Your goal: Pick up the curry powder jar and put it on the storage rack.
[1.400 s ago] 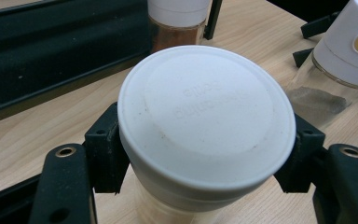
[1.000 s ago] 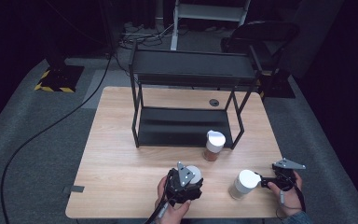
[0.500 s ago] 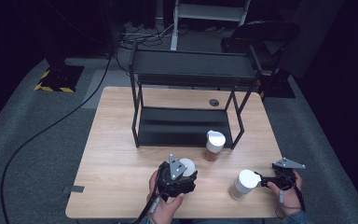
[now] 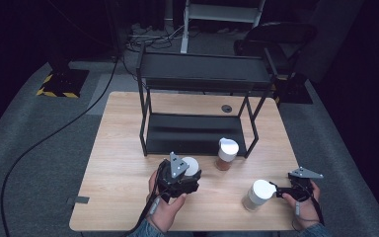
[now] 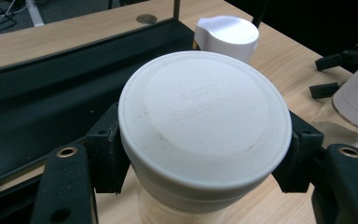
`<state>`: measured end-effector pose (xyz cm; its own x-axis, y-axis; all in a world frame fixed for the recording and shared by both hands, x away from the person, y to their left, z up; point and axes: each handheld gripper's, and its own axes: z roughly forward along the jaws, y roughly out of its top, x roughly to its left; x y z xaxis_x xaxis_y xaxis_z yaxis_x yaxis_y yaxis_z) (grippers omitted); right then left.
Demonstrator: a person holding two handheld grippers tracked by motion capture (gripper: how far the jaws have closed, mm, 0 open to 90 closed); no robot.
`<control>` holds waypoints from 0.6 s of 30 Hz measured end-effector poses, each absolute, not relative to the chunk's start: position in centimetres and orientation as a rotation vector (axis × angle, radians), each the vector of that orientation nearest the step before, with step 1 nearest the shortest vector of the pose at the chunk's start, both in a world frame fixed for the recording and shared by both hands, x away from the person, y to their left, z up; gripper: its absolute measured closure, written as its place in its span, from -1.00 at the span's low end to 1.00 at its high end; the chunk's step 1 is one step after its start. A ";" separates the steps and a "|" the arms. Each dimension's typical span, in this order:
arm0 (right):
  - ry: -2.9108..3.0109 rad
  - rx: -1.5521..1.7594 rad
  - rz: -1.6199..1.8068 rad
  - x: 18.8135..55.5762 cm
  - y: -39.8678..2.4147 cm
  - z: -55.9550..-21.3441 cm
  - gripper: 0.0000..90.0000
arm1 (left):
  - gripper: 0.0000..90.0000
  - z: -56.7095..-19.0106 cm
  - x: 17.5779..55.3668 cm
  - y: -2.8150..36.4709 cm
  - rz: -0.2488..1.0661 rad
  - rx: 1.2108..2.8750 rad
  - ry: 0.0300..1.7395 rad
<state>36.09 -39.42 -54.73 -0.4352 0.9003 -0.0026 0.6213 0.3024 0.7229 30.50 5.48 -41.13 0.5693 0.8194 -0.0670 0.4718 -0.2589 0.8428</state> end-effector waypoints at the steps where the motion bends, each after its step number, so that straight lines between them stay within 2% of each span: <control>1: 2.167 1.357 0.924 36.1 -39.4 -54.7 -0.90 | -0.27 -41.0 30.7 5.6 0.494 1.912 1.041; 18: 2.167 1.358 0.924 36.1 -39.4 -54.7 -0.90 | -0.26 -39.3 34.0 7.6 0.488 1.890 1.050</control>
<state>36.09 -39.42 -54.73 -0.4353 0.9003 -0.0024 0.6216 0.3024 0.7226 33.97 7.56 -39.32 0.5632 0.8227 -0.0777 0.4712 -0.2424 0.8481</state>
